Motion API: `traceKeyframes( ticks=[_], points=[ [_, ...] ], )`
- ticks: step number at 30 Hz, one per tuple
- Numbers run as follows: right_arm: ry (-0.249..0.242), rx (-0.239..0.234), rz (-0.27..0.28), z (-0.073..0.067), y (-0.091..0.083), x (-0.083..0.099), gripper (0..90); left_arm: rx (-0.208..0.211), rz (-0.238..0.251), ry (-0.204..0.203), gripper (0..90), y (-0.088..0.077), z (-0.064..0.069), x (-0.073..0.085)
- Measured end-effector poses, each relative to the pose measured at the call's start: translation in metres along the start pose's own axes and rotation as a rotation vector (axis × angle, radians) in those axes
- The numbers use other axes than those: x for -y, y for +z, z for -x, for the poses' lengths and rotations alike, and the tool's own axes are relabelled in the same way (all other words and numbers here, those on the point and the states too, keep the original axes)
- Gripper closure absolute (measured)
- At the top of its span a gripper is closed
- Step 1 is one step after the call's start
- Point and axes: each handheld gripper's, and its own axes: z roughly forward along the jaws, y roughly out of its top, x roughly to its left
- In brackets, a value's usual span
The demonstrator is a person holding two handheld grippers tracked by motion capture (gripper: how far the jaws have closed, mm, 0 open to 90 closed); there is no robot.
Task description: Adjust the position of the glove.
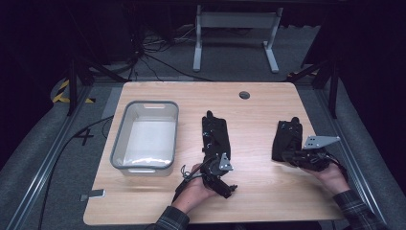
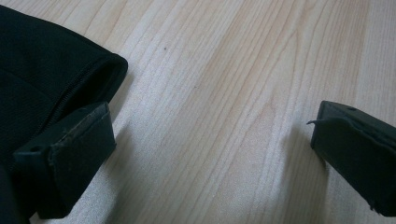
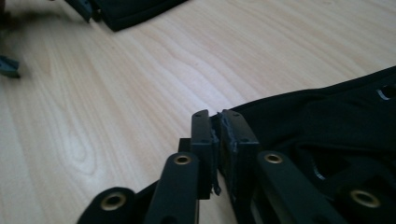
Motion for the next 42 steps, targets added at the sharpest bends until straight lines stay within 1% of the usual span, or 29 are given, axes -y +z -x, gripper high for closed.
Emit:
traceKeyframes(
  ticks=[2,3,4,12,18,23,24,28,29,32,34,36,39,42],
  points=[
    [0.004,0.011,0.0,0.004,0.0,-0.003,88.7,0.0,0.0,0.0,0.0,0.0,0.0,0.0],
    [0.012,0.022,0.003,0.009,0.001,-0.006,89.4,0.0,0.0,0.0,0.0,0.0,0.0,0.0],
    [0.012,0.022,0.003,0.009,0.001,-0.006,89.4,0.0,0.0,0.0,0.0,0.0,0.0,0.0],
    [0.034,0.051,0.009,0.031,0.006,-0.012,89.6,0.001,0.002,0.002,0.0,0.0,0.0,0.0],
    [0.057,0.087,0.009,0.047,0.008,-0.014,89.6,0.001,-0.003,0.001,0.0,-0.001,0.0,0.001],
    [0.071,0.111,0.006,0.06,0.012,-0.014,89.7,0.002,-0.003,0.002,0.0,-0.001,0.0,0.001],
    [0.081,0.124,-0.004,0.065,0.014,-0.012,89.7,0.002,-0.003,0.002,0.0,-0.001,0.0,0.001],
    [0.106,0.134,-0.019,0.075,0.016,-0.006,89.6,0.002,0.0,0.006,0.0,-0.001,0.0,0.001],
    [0.106,0.134,-0.019,0.075,0.016,-0.006,89.6,0.002,0.0,0.006,0.0,-0.001,0.0,0.001],
    [0.116,0.145,-0.047,0.079,0.02,-0.001,89.6,0.005,0.0,0.007,0.0,-0.002,0.0,0.002],
    [0.119,0.143,-0.051,0.08,0.021,0.0,89.6,0.005,0.0,0.007,0.0,-0.002,0.0,0.002],
    [0.117,0.141,-0.066,0.081,0.024,0.002,89.6,0.005,0.0,0.007,0.0,-0.002,0.0,0.002],
    [0.125,0.132,-0.063,0.082,0.025,0.005,89.7,0.005,0.0,0.007,0.0,-0.002,0.0,0.002],
    [0.109,0.142,-0.071,0.079,0.026,0.005,89.8,0.005,0.0,0.007,0.0,-0.002,0.0,0.002]
  ],
)
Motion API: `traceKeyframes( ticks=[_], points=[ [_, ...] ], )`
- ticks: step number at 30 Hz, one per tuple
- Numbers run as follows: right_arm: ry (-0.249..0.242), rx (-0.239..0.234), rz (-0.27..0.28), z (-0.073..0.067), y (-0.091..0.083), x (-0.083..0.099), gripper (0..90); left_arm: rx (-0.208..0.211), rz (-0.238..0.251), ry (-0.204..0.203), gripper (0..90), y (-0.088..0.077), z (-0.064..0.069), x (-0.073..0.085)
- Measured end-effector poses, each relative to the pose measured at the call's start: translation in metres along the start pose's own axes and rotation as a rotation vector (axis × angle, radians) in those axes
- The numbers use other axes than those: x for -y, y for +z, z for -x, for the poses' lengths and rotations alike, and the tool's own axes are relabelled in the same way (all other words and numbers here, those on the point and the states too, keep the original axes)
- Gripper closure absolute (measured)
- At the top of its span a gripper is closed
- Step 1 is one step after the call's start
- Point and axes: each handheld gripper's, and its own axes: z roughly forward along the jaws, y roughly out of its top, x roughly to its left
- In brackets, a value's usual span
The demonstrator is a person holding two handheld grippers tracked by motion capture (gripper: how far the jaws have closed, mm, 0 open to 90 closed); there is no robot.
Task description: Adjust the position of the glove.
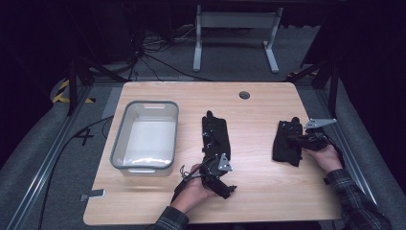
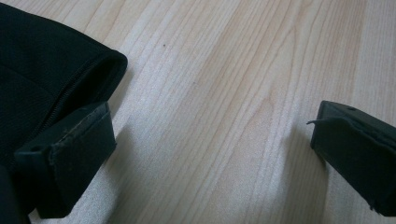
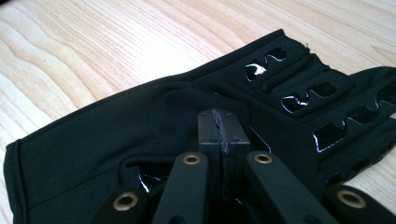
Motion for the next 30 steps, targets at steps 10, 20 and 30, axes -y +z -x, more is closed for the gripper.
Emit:
traceKeyframes(
  ticks=[10,20,30],
  points=[
    [-0.024,-0.041,-0.009,-0.011,0.0,0.0,89.8,-0.001,-0.003,-0.003,0.0,-0.001,0.0,0.001],
    [-0.076,-0.083,-0.032,-0.034,-0.002,0.0,89.8,0.0,-0.001,0.0,0.0,0.0,0.0,0.0],
    [-0.105,-0.119,-0.047,-0.051,-0.006,0.003,89.8,0.0,0.001,-0.003,0.0,0.0,0.0,0.0]
  ],
)
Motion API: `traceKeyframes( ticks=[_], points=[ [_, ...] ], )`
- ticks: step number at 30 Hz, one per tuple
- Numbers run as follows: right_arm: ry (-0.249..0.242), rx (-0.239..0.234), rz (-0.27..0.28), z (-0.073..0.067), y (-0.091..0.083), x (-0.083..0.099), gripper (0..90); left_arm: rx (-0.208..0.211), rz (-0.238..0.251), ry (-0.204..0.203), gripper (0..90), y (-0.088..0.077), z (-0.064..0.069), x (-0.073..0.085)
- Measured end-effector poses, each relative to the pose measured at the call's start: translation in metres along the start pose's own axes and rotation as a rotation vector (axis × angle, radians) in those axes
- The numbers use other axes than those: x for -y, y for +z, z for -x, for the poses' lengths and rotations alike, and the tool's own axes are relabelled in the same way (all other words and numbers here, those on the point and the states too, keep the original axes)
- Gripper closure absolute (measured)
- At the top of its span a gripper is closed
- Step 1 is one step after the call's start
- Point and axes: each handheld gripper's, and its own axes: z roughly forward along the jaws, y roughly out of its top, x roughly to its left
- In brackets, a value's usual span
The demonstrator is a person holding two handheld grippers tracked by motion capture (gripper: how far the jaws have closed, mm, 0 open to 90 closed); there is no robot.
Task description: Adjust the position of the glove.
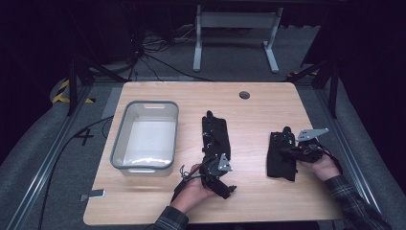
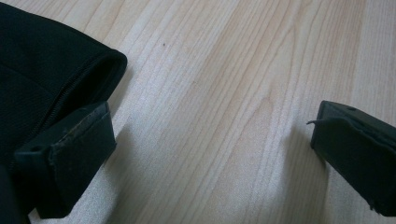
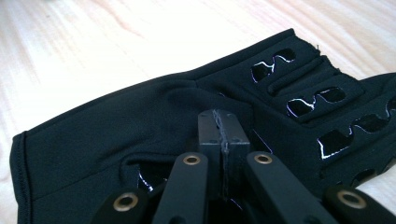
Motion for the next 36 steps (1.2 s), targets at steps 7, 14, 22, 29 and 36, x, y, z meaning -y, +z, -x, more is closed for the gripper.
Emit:
traceKeyframes(
  ticks=[7,14,22,29,36],
  points=[
    [-0.028,-0.03,-0.014,-0.017,-0.001,0.0,89.9,0.0,0.001,-0.001,0.0,0.0,0.0,0.0],
    [-0.053,-0.051,-0.021,-0.034,-0.003,0.002,89.9,0.0,0.0,0.0,0.0,0.0,0.0,0.0],
    [-0.082,-0.078,-0.018,-0.053,-0.003,0.004,89.9,0.0,0.0,0.002,0.0,0.0,0.0,0.0],
    [-0.094,-0.093,-0.022,-0.068,-0.001,0.002,89.9,0.001,0.0,0.002,0.0,0.0,0.0,0.0],
    [-0.101,-0.11,-0.015,-0.074,0.005,-0.003,89.9,0.002,0.0,0.002,0.0,0.0,0.0,0.0]
  ],
)
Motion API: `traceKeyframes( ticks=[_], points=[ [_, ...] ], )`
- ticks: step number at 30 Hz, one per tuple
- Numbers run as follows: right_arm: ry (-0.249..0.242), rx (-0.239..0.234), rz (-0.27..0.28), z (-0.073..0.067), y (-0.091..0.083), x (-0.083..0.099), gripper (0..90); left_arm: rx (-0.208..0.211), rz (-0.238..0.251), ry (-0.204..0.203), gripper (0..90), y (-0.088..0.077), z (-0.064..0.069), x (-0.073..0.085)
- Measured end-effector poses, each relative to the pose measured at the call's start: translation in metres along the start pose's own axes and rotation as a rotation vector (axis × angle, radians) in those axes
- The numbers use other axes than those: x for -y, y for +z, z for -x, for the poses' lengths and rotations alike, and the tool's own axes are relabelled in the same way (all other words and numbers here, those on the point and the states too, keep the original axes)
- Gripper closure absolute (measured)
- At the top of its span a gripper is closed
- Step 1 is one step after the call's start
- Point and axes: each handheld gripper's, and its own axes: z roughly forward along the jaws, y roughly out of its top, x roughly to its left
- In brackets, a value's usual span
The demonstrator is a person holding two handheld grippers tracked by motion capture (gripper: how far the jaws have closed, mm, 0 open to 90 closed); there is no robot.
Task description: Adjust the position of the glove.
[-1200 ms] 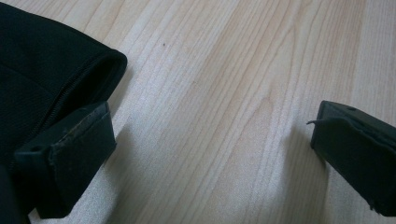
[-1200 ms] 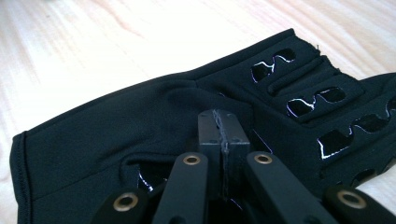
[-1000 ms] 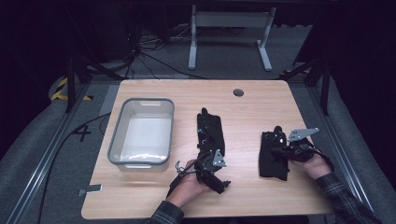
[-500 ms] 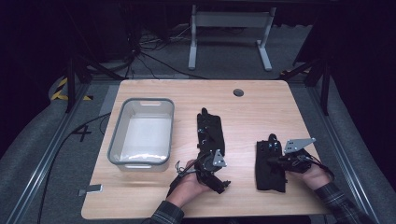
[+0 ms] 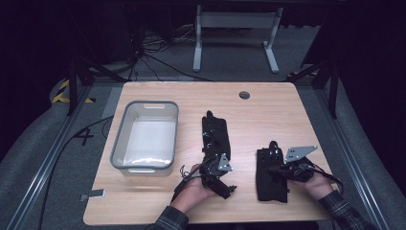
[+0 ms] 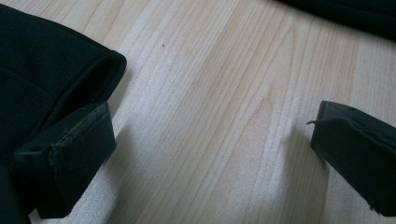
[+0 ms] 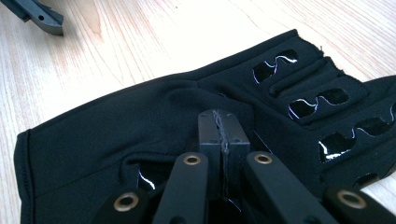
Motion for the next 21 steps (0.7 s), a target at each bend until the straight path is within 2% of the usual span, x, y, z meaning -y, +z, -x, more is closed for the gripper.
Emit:
traceKeyframes(
  ticks=[6,14,17,21],
  points=[
    [-0.025,-0.019,-0.004,-0.006,0.004,-0.005,89.9,0.0,-0.001,0.002,0.0,0.0,0.0,0.0],
    [-0.044,-0.029,0.005,-0.006,0.004,-0.004,89.0,0.0,-0.001,0.002,0.1,0.0,0.0,0.0],
    [-0.04,-0.027,0.025,-0.004,0.0,-0.004,83.1,0.0,-0.001,0.002,0.1,0.0,0.0,0.0],
    [-0.023,0.008,0.056,0.002,-0.008,-0.001,69.8,0.0,0.001,0.004,0.1,0.0,0.0,0.0]
  ],
)
